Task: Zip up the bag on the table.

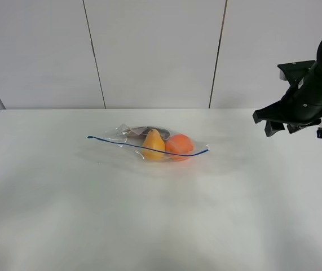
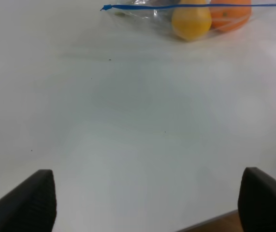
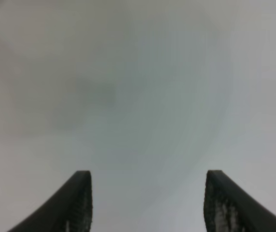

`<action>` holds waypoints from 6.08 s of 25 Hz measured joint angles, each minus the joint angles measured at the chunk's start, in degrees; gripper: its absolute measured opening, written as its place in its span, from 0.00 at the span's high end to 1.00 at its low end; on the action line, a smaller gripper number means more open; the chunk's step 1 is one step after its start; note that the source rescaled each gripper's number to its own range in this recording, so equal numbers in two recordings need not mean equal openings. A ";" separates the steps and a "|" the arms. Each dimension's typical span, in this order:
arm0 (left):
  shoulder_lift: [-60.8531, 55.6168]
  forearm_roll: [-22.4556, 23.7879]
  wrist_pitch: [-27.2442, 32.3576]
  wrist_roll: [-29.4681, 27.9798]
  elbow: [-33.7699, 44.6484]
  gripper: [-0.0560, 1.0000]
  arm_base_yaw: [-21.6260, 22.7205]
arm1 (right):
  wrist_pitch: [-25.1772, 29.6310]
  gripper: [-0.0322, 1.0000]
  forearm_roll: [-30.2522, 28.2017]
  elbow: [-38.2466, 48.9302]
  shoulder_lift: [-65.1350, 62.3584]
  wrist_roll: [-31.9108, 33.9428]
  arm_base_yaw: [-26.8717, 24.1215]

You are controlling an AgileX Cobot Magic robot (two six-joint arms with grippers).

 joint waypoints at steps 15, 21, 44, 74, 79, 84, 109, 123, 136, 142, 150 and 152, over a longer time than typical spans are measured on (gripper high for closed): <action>0.00 -0.05 0.00 0.00 0.00 0.06 0.00 | -1.21 0.39 11.58 0.00 0.00 -5.59 -7.65; 0.00 -0.05 0.00 0.00 0.00 0.06 0.00 | -1.96 0.39 14.85 0.00 -0.88 -8.06 -7.65; 0.00 -0.05 0.05 0.00 0.00 0.06 0.00 | 4.22 0.39 18.99 0.00 -25.96 -8.11 -7.65; 0.00 -0.18 0.05 0.00 0.00 0.06 0.00 | 8.68 0.39 17.74 28.76 -78.03 -6.96 -7.65; 0.00 -0.23 0.05 0.00 0.00 0.06 0.00 | 9.12 0.39 17.67 34.02 -85.24 -5.79 -7.65; 0.00 -0.29 0.05 0.00 0.00 0.06 0.00 | 10.88 0.39 17.67 35.76 -91.01 -3.81 -7.65; 0.00 -0.40 0.05 0.00 0.00 0.06 0.00 | 12.94 0.23 13.33 39.90 -94.63 1.37 -2.64; 0.00 -0.40 0.05 0.00 0.00 0.06 0.00 | 12.94 0.25 13.45 39.94 -94.63 1.22 -2.64; 0.00 -0.40 0.05 0.00 0.00 0.06 0.00 | 12.77 0.26 13.88 39.94 -94.63 1.40 -2.64; 0.00 -0.40 0.05 0.00 0.00 0.06 0.00 | 12.77 0.26 13.95 39.94 -94.63 1.40 -2.64; 0.00 -0.40 0.05 0.00 0.00 0.06 0.00 | 12.77 0.26 13.95 39.94 -94.63 1.40 -2.64; 0.00 -0.40 0.05 0.00 0.00 0.06 0.00 | 12.77 0.26 13.95 39.94 -94.63 1.40 -2.64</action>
